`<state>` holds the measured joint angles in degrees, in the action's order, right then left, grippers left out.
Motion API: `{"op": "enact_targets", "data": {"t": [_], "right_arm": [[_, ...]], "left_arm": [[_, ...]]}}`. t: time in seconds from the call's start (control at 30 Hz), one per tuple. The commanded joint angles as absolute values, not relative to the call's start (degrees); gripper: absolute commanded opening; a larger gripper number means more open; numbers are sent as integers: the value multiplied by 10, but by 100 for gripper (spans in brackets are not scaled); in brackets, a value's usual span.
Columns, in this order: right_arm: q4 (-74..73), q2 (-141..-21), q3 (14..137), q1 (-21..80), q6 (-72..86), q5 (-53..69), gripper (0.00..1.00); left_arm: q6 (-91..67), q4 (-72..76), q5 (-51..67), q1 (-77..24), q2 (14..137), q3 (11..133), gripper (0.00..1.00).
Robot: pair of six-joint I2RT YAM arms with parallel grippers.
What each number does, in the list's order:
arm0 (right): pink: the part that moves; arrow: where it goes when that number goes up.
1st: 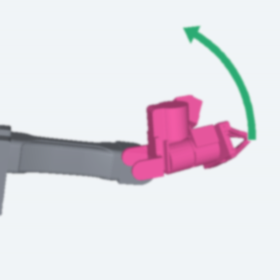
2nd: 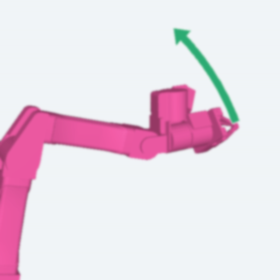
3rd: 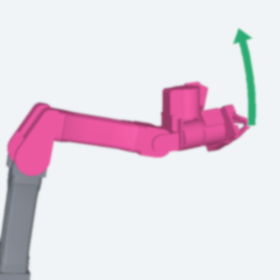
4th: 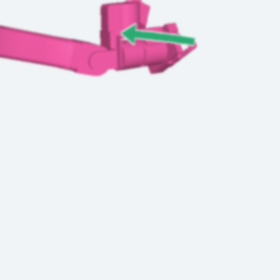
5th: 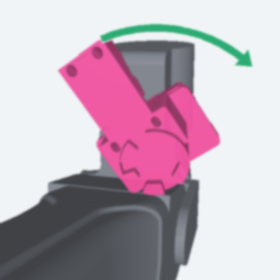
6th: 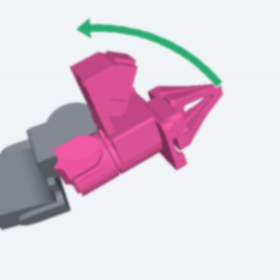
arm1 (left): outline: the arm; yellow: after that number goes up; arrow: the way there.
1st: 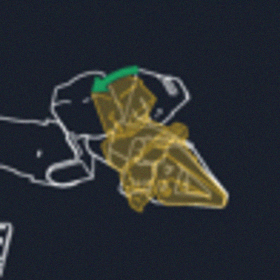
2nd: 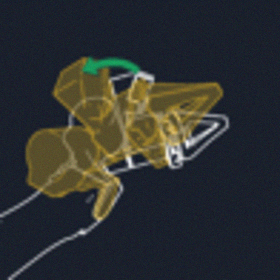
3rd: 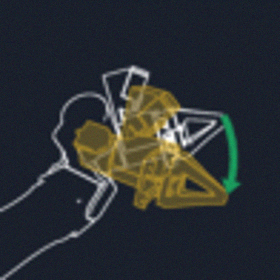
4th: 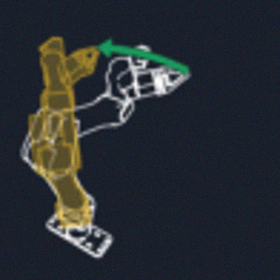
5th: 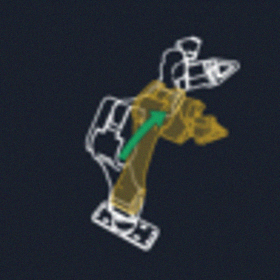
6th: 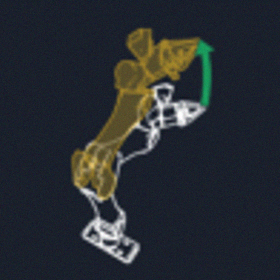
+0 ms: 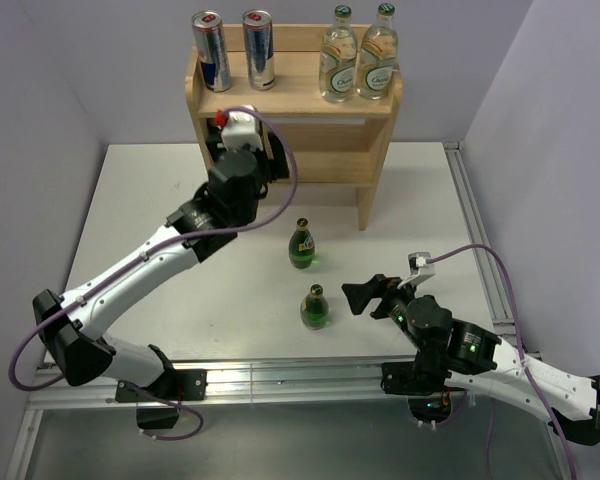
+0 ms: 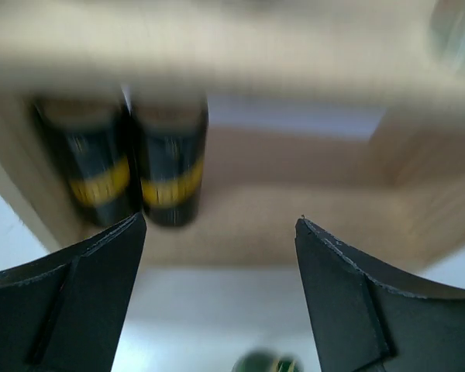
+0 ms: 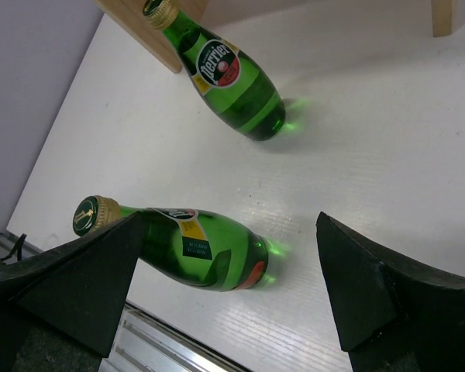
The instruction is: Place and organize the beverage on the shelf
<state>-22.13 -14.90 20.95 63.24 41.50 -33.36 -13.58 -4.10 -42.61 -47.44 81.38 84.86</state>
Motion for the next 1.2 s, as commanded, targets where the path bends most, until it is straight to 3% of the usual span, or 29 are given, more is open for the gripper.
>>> {"op": "enact_targets", "data": {"t": [0.0,0.23,0.33,0.5,0.8,1.0,1.17], "right_arm": [[-236,-139,232,637,426,-330,100],[-302,-105,296,637,425,-252,100],[-257,-154,304,637,419,-153,100],[-213,-271,301,640,425,-91,100],[-173,-287,243,659,468,-139,100],[-109,-373,211,676,485,-159,100],[-60,-453,195,725,524,-296,100]], "left_arm": [[-206,-116,-450,-504,770,760,84],[-283,-126,-452,-539,643,554,83],[-299,-126,-453,-546,602,510,82],[-315,-146,-466,-548,571,487,81],[-331,-149,-474,-551,519,435,80],[-345,-126,-475,-551,510,404,79],[-352,-113,-476,-551,512,392,79]]}}
